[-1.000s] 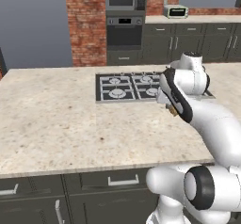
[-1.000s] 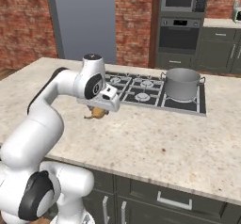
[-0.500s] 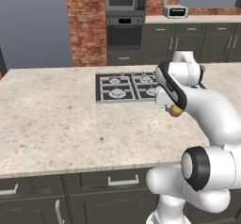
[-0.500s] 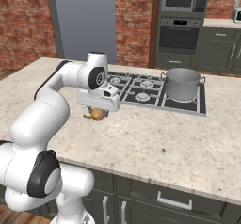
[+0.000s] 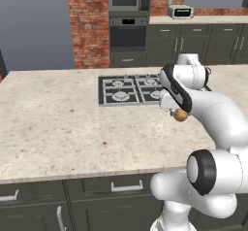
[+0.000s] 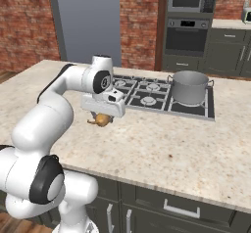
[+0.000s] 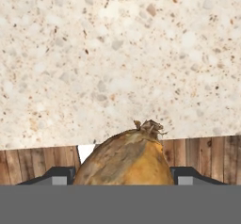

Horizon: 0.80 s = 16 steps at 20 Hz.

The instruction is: Turn on the burner for the pot on the stove. Wait thirty seconds for the pot to heat up. Then add the onion to the pot.

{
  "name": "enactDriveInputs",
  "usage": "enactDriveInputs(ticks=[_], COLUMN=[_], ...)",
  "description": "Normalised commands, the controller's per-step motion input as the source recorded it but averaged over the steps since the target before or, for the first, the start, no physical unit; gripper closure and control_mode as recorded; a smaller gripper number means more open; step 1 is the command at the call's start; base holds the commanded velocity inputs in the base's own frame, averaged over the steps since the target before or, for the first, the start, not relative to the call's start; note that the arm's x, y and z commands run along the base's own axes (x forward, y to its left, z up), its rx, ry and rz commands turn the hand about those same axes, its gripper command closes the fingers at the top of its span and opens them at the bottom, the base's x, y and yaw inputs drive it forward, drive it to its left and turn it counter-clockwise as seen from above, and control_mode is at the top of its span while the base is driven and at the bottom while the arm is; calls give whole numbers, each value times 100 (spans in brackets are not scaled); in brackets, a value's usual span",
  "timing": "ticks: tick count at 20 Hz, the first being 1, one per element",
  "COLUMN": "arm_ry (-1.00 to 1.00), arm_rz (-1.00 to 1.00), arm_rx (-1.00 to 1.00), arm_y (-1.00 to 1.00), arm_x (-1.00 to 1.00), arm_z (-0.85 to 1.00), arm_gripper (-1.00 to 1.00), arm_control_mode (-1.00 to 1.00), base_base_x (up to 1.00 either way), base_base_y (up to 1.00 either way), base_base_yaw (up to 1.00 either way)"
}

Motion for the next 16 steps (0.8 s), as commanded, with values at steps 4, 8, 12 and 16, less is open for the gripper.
enactDriveInputs(ticks=[4,8,12,16], arm_ry=[0,0,0,0], arm_rz=[0,0,0,0], arm_rx=[0,0,0,0], arm_y=[0,0,0,0], arm_x=[0,0,0,0], arm_z=[0,0,0,0], arm_gripper=[100,100,100,100], arm_control_mode=[100,100,100,100], base_base_x=[-29,-17,-13,-20], base_base_y=[9,70,96,100], base_base_yaw=[-3,-8,-19,-15])
